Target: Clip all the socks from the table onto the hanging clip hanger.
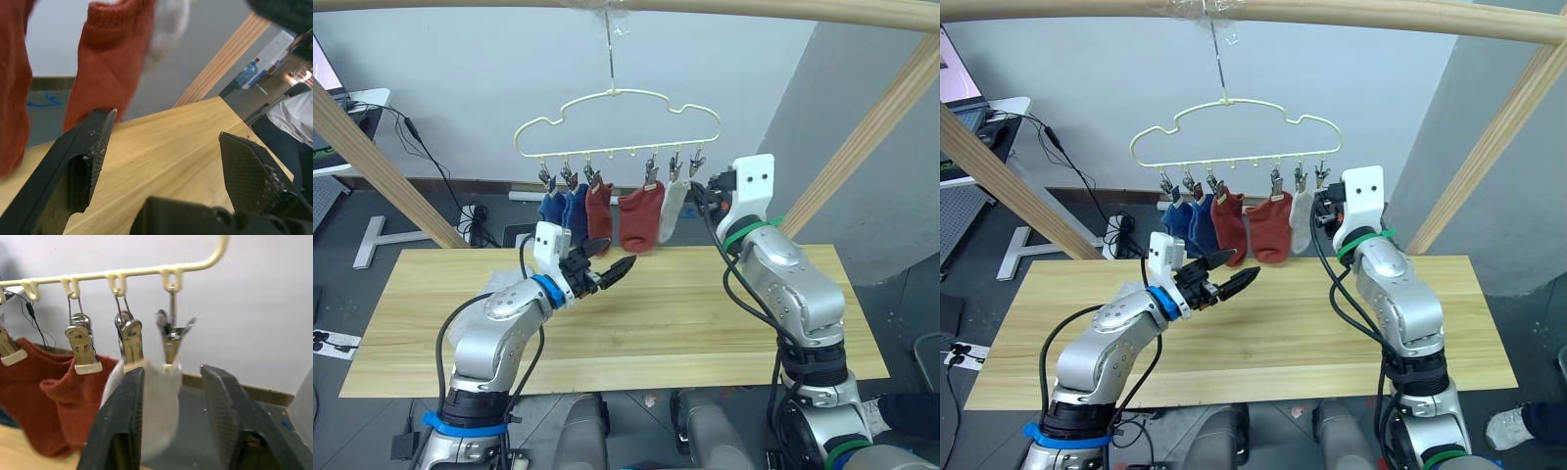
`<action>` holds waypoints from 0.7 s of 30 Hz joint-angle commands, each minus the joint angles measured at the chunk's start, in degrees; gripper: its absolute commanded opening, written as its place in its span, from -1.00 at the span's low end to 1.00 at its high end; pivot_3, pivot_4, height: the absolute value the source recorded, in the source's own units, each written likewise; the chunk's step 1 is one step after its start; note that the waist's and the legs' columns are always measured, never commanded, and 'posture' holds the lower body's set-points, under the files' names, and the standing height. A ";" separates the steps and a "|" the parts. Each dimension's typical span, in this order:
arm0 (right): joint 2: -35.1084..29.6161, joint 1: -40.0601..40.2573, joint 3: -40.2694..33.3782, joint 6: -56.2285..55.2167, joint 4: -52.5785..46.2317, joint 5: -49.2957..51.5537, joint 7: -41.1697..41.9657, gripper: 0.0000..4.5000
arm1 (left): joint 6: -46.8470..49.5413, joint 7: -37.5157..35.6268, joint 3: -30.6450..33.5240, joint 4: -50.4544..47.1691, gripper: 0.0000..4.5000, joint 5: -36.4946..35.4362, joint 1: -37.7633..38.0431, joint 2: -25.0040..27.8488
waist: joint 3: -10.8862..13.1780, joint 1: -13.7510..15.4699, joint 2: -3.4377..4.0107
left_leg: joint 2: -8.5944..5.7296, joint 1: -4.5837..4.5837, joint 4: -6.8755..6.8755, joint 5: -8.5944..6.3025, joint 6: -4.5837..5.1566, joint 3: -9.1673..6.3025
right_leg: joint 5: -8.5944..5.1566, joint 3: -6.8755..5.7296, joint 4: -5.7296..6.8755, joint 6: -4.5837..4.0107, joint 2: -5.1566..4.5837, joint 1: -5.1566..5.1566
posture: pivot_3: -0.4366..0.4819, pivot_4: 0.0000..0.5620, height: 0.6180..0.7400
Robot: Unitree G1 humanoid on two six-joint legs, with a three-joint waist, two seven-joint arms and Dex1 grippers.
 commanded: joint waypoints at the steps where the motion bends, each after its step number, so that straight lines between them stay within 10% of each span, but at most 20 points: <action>1: 0.85 -1.05 -0.01 -3.97 0.96 -2.28 -0.44 -0.09 | 0.23 0.87 0.89 -3.90 0.72 -1.28 -0.10 0.22 | 0.00 0.00 0.00 | 0.00 0.00 0.00 0.00 0.00 0.00 | 0.00 0.00 0.00 0.00 0.00 0.00 | -0.20 -0.17 1.00; 21: 6.35 -8.51 -1.02 -15.37 14.70 -7.89 -1.89 -0.09 | 4.84 5.78 1.28 -11.36 0.72 -5.28 -6.27 -0.20 | 0.00 0.54 0.00 | 0.00 0.00 0.00 0.00 0.00 -0.02 | 0.04 -0.02 0.03 -0.07 0.01 -0.01 | -0.11 -0.22 1.00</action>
